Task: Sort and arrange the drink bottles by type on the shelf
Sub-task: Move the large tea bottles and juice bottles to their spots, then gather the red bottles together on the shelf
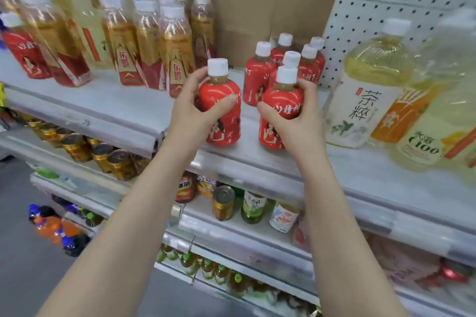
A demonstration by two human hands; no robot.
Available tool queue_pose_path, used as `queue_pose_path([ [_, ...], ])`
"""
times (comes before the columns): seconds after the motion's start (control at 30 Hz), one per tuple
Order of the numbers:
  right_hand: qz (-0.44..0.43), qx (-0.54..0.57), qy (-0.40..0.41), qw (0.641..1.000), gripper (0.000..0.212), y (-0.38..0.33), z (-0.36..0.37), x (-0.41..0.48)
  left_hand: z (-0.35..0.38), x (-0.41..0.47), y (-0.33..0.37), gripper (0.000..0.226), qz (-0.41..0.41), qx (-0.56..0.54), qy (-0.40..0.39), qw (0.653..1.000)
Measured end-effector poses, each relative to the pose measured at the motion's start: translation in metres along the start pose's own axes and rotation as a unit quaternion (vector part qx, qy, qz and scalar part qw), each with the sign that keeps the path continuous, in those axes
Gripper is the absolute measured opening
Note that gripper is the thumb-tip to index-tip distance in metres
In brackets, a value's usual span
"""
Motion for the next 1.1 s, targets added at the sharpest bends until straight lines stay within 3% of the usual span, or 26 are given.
queue_pose_path([
  [0.17, 0.005, -0.071, 0.052, 0.996, 0.067, 0.002, -0.006, -0.003, 0.014, 0.032, -0.022, 0.059, 0.002, 0.020, -0.075, 0.997],
  [0.33, 0.019, -0.172, 0.046, 0.984, 0.076, 0.002, -0.005, -0.009, 0.025, 0.053, -0.030, 0.060, -0.006, 0.024, -0.143, 0.989],
  [0.47, 0.012, -0.272, 0.075, 0.959, 0.072, -0.008, 0.002, -0.006, 0.030, 0.071, -0.034, 0.064, -0.014, 0.039, -0.169, 0.985],
  [0.63, 0.025, -0.305, 0.076, 0.949, 0.078, -0.011, 0.016, 0.007, 0.034, 0.078, -0.037, 0.065, -0.010, 0.059, -0.201, 0.978],
  [0.87, 0.014, -0.349, 0.037, 0.936, 0.080, -0.007, 0.009, 0.009, 0.035, 0.076, -0.033, 0.073, 0.036, 0.194, -0.203, 0.959],
  [1.0, -0.042, -0.407, 0.030, 0.912, 0.065, -0.013, -0.019, -0.001, 0.033, 0.063, -0.024, 0.074, 0.091, 0.278, -0.168, 0.941],
  [1.1, -0.085, -0.439, 0.083, 0.891, 0.051, -0.011, -0.060, -0.019, 0.027, 0.047, -0.010, 0.067, 0.133, 0.284, -0.117, 0.942],
])
Point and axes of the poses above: each hand's wrist, its own x-axis towards the middle knuckle, its own z-axis out of the palm, y = z × x, the point moved 9 cm from there along x, towards the middle knuckle, and after that the axes turned 13 degrees about -x, right-handed, at the moved point
